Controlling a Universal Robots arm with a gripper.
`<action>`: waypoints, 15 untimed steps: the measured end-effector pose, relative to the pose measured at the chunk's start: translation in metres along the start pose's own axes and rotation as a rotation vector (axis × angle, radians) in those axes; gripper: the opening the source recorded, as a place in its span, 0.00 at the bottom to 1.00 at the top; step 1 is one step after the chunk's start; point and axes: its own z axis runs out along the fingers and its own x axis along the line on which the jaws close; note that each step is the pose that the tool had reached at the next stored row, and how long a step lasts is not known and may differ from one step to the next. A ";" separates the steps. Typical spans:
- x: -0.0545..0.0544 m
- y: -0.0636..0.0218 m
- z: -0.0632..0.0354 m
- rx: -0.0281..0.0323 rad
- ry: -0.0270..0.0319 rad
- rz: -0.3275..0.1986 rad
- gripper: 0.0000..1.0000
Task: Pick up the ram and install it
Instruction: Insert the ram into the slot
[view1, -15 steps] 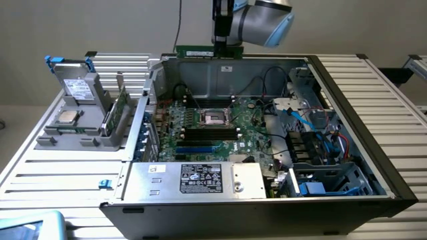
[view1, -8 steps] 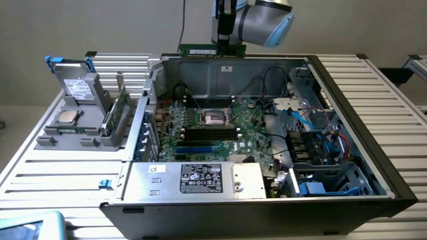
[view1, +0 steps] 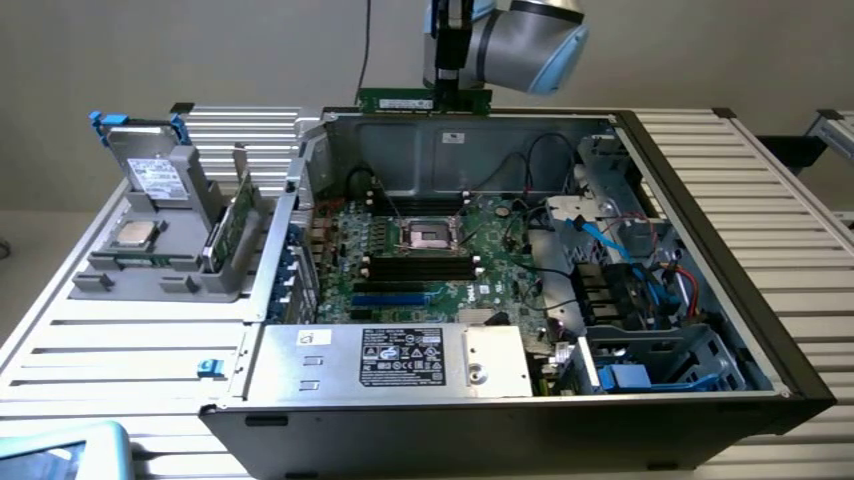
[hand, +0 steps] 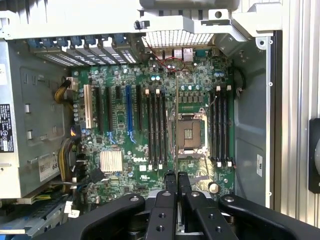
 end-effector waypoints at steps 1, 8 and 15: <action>0.000 0.0000 0.0000 0.0000 0.0000 0.000 0.13; 0.000 0.0003 0.0002 0.0004 -0.0001 -0.014 0.13; 0.003 0.0002 0.0020 0.0002 0.0001 -0.035 0.13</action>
